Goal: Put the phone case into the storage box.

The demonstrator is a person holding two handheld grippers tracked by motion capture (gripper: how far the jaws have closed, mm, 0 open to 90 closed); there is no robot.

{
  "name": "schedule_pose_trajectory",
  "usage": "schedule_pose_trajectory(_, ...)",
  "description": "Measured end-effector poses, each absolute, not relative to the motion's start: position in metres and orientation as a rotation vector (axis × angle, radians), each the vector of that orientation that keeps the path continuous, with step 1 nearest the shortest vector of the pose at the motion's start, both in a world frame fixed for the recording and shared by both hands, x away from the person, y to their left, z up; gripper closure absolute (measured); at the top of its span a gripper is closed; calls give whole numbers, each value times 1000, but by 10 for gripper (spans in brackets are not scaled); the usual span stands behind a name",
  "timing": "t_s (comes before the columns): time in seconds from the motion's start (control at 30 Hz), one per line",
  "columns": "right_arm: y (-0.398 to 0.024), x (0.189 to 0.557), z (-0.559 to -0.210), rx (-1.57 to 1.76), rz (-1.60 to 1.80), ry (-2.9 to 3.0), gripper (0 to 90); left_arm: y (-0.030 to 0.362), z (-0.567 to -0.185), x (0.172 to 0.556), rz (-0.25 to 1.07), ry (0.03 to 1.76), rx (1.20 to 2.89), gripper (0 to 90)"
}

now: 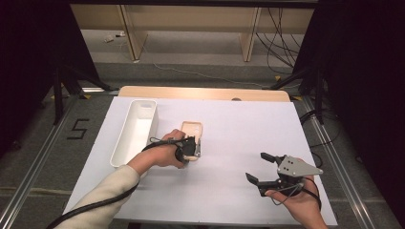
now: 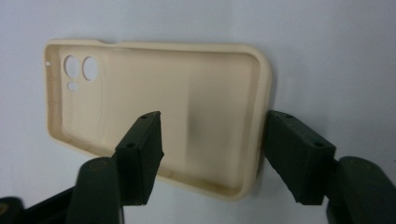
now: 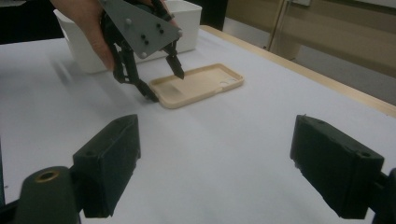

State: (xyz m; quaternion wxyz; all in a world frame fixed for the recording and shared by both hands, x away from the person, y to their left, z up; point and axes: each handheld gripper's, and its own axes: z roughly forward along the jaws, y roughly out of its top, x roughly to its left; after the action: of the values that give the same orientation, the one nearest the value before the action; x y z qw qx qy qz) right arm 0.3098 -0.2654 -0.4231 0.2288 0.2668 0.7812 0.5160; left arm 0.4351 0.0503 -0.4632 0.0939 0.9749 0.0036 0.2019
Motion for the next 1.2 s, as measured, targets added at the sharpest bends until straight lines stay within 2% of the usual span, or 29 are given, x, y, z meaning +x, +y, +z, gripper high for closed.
schedule_pose_trajectory(0.2, -265, 310, -423, 734, 1415, 2153, 172, 51, -463, 434, 556, -15, 2901, 532)
schedule_pose_trajectory(0.53, -265, 310, -423, 732, 1418, 2156, 172, 50, -463, 432, 483, -27, 2907, 681)
schedule_pose_trajectory(0.77, -266, 310, -423, 722, 1404, 2173, 173, 49, -464, 431, 463, -45, 2922, 746)
schedule_pose_trajectory(1.2, -265, 310, -423, 728, 1405, 2172, 175, 50, -464, 432, 421, -18, 2917, 801)
